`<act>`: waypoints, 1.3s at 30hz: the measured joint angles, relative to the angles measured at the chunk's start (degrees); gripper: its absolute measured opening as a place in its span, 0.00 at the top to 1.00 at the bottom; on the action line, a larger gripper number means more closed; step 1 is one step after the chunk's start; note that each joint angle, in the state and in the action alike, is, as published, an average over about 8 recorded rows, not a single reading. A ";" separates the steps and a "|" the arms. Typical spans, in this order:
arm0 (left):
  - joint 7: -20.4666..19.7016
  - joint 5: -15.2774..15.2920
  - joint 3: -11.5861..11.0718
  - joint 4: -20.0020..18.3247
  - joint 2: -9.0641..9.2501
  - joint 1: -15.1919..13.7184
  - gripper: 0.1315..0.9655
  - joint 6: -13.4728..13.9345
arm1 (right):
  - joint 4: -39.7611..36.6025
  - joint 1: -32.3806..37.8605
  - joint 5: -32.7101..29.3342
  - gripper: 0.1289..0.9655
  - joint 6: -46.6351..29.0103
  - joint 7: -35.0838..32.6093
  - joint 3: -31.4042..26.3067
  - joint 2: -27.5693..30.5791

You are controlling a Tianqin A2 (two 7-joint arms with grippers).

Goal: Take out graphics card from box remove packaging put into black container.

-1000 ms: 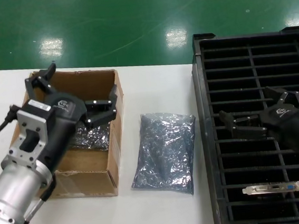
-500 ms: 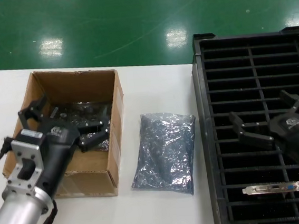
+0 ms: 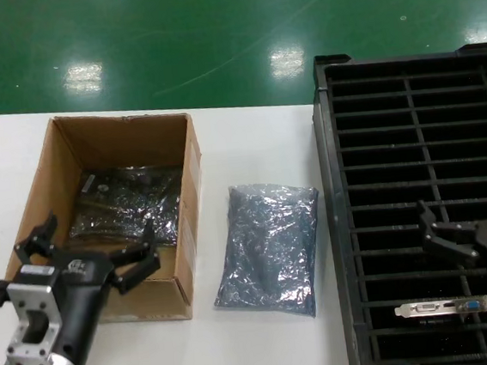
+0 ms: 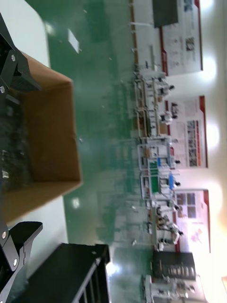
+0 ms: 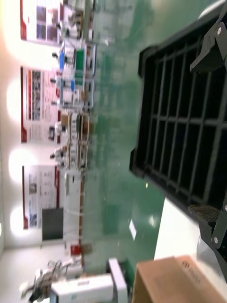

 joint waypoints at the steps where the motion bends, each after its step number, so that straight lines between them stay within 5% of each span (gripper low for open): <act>1: 0.46 -0.74 0.09 0.14 0.01 0.42 0.00 -0.56 | 0.11 -0.64 0.68 0.00 0.75 -1.17 0.29 -0.35; 9: 2.77 -4.52 0.52 0.85 0.03 2.51 0.00 -3.38 | 0.64 -3.83 4.10 0.00 4.55 -7.11 1.73 -2.10; 39: 2.89 -4.71 0.54 0.89 0.03 2.62 0.00 -3.53 | 0.67 -4.00 4.27 0.00 4.74 -7.40 1.80 -2.19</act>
